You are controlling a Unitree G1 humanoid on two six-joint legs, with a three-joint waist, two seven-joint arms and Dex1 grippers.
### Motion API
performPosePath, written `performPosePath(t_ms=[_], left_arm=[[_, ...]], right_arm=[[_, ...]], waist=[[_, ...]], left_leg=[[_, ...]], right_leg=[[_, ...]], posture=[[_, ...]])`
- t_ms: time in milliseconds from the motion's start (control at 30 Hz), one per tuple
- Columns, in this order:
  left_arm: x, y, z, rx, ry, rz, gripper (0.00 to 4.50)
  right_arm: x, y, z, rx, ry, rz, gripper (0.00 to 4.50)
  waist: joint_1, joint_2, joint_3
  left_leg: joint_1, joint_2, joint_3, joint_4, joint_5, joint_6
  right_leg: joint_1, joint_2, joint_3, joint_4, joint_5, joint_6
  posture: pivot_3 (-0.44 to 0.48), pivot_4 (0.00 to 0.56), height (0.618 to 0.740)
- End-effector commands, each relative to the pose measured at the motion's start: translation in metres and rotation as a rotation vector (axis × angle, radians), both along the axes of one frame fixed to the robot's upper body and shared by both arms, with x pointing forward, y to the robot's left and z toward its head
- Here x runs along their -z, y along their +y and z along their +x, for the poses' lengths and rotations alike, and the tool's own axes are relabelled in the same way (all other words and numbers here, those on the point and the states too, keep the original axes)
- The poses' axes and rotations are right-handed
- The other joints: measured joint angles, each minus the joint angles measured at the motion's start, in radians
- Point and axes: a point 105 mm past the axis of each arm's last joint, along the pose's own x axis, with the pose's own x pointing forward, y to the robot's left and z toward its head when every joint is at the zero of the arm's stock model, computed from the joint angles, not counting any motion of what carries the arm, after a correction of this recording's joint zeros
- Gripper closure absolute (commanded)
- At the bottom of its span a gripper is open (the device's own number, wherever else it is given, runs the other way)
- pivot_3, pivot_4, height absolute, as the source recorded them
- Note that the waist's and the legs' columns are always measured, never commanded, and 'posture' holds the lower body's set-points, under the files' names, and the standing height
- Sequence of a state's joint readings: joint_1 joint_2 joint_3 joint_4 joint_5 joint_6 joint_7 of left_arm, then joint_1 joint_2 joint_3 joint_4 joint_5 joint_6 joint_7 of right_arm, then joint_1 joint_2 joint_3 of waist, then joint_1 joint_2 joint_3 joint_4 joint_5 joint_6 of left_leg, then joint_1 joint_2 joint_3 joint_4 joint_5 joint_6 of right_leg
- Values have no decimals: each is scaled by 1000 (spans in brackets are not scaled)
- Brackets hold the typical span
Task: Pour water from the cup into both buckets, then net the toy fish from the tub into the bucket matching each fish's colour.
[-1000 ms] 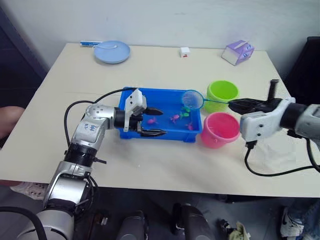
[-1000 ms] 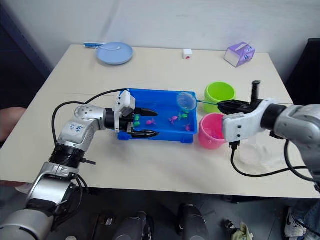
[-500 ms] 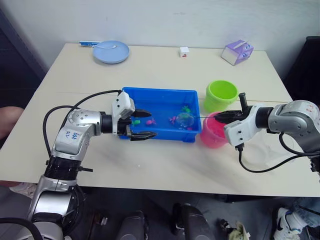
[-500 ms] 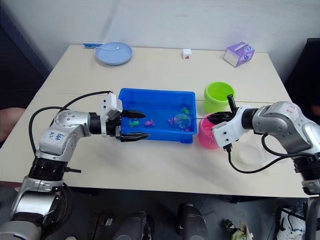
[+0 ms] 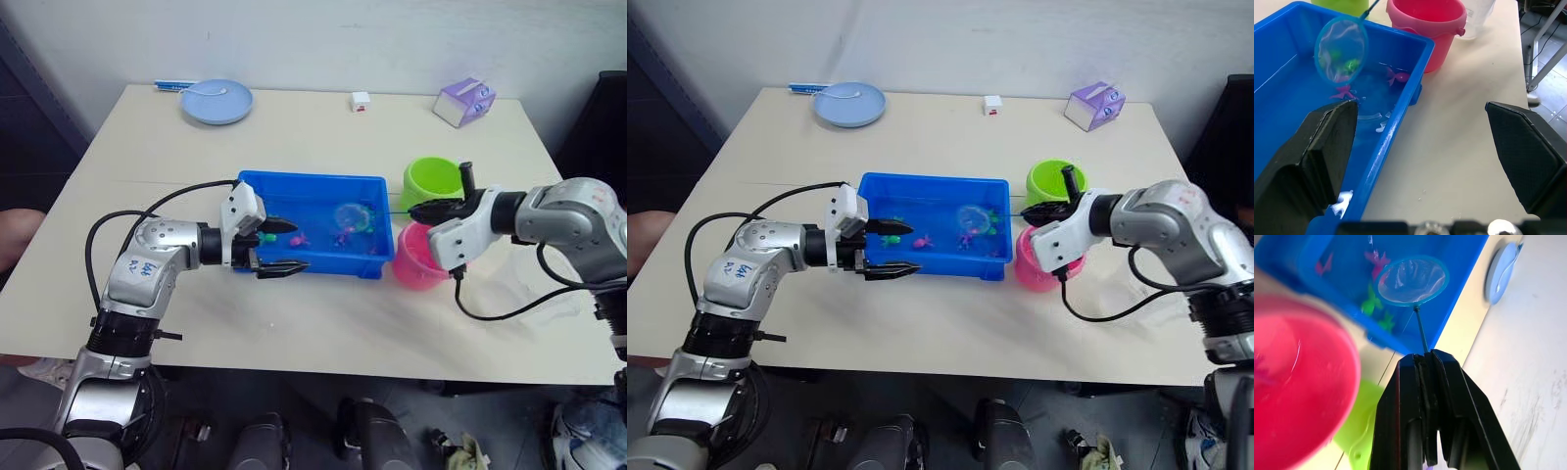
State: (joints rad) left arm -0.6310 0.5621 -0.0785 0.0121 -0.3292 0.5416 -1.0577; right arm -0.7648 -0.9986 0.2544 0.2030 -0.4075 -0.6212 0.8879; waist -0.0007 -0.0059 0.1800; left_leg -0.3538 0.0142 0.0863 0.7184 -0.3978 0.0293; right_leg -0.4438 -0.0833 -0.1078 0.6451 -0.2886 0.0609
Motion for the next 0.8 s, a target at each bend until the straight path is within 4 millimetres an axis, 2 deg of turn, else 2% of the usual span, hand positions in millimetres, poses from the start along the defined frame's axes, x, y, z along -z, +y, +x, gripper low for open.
performPosePath(t_ms=[33, 300, 400, 600, 800], left_arm=[[-13, -5, 0, 23, -54, -19, 0], [-14, -2, 1, 18, -59, -19, 0], [-14, -1, 1, 17, -59, -20, 0], [-13, -2, -1, 24, -56, -19, 0], [-8, -1, -4, 38, -53, 10, 0]], right_arm=[[-2, -2, -8, -31, 9, -51, 3717], [7, 15, -21, -82, 58, -8, 3717], [-1, 24, -22, -97, 43, 53, 3717], [-19, 15, -11, -52, -33, 34, 3717], [-10, 2, -9, -29, 7, -74, 3717]], waist=[[-2, 0, 0], [-1, 0, 0], [-1, 0, 0], [0, 0, 0], [-1, 0, 0]], left_leg=[[0, 0, 0, 0, 0, 0], [0, 0, 0, 0, 0, 0], [0, 0, 0, 0, 0, 0], [0, 0, 0, 0, 0, 0], [0, 0, 0, 0, 0, 0]], right_leg=[[0, 0, 0, 0, 0, 0], [0, 0, 0, 0, 0, 0], [0, 0, 0, 0, 0, 0], [0, 0, 0, 0, 0, 0], [0, 0, 0, 0, 0, 0]], posture=[[0, 150, 739], [0, 150, 739], [0, 150, 739], [0, 150, 739], [0, 150, 739]])
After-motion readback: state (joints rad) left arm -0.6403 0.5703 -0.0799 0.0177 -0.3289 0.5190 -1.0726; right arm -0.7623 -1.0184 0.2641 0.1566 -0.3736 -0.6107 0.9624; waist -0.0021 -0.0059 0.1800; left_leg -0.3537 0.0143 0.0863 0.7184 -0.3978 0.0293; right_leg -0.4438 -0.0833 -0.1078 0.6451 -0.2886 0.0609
